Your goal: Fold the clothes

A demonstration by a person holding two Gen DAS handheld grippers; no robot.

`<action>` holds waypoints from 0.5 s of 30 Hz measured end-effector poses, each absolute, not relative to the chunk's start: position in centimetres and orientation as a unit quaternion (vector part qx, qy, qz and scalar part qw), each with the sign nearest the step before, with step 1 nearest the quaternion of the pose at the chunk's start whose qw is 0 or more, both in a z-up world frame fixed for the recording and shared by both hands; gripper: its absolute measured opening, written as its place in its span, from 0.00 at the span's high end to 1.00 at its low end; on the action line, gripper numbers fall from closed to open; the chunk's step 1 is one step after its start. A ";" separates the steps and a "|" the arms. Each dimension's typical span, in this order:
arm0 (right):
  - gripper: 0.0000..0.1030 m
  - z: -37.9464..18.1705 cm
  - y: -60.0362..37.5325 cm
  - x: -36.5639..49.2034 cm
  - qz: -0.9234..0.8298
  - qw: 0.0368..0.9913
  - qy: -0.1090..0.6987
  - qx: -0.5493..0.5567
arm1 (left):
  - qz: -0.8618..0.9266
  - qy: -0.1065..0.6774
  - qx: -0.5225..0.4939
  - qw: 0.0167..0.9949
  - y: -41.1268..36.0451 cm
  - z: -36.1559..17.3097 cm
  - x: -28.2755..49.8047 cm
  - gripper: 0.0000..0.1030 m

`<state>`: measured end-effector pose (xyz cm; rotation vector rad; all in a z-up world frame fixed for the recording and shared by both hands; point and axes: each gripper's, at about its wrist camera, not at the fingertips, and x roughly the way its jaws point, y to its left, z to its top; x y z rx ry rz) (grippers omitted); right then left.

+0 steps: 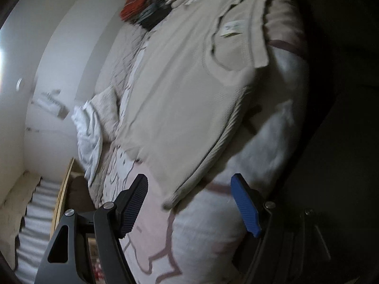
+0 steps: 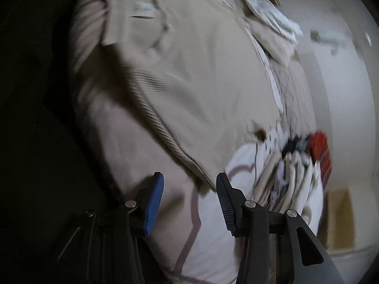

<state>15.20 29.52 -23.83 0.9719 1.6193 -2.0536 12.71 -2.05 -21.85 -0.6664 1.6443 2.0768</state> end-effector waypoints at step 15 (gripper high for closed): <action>0.55 -27.4 27.6 14.9 -0.714 0.211 0.643 0.181 | 0.770 0.567 -0.198 0.215 2.8 -22.6 10.4 0.27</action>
